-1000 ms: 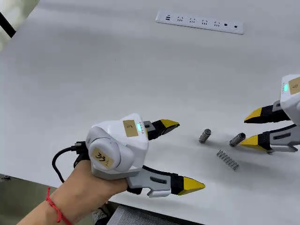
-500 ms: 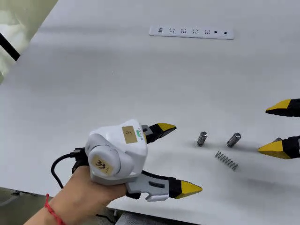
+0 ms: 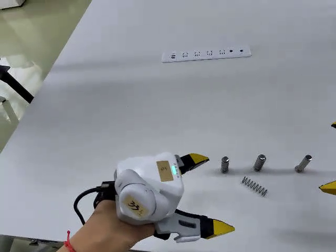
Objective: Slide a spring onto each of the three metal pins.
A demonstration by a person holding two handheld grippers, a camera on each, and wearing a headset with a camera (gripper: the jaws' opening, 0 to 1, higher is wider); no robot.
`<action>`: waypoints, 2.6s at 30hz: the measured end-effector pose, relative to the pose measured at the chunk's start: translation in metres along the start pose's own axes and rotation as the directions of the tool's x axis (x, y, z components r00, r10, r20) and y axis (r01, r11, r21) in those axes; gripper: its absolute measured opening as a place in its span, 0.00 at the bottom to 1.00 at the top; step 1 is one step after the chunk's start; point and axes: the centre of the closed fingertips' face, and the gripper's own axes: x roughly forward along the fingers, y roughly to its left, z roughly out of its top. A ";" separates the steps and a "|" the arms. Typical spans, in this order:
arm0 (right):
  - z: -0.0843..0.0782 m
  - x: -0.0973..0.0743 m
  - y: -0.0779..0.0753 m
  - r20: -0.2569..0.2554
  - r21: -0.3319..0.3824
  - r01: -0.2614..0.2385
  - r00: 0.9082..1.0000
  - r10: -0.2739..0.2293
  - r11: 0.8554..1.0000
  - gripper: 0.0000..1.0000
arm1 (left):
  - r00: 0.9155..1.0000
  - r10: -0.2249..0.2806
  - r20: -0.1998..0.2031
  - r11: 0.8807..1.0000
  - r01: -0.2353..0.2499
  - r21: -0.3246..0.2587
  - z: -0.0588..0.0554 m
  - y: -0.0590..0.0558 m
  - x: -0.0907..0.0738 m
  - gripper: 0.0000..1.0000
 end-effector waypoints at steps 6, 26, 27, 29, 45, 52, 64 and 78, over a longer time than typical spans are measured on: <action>-0.015 -0.014 -0.002 0.054 0.053 0.028 0.998 -0.031 0.998 0.81 | 0.998 -0.039 -0.058 0.997 0.044 0.071 0.005 -0.007 0.023 0.67; -0.066 -0.043 -0.014 0.087 0.185 0.122 0.986 -0.140 0.975 0.77 | 0.978 -0.069 -0.195 0.998 0.068 -0.012 -0.014 -0.005 0.102 0.59; -0.068 -0.044 -0.014 0.090 0.192 0.122 0.986 -0.141 0.974 0.77 | 0.979 -0.068 -0.193 0.997 0.062 -0.037 -0.015 -0.005 0.105 0.59; -0.071 -0.044 -0.015 0.090 0.198 0.123 0.986 -0.143 0.972 0.77 | 0.979 -0.065 -0.193 0.996 0.052 -0.072 -0.017 -0.004 0.109 0.59; -0.076 -0.041 -0.013 0.116 0.229 0.127 0.981 -0.157 0.965 0.76 | 0.960 -0.027 -0.278 0.991 -0.010 -0.131 -0.040 -0.001 0.118 0.55; -0.075 -0.040 -0.011 0.117 0.230 0.127 0.981 -0.157 0.965 0.75 | 0.945 -0.014 -0.326 0.992 -0.028 -0.122 -0.054 -0.001 0.110 0.44; -0.081 -0.047 -0.011 0.110 0.225 0.134 0.981 -0.162 0.965 0.76 | 0.936 0.043 -0.351 0.993 -0.079 -0.088 -0.060 0.007 0.106 0.27; -0.098 -0.053 -0.009 0.097 0.182 0.122 0.985 -0.142 0.976 0.86 | 0.927 0.062 -0.369 0.996 -0.083 -0.042 -0.061 0.012 0.107 0.12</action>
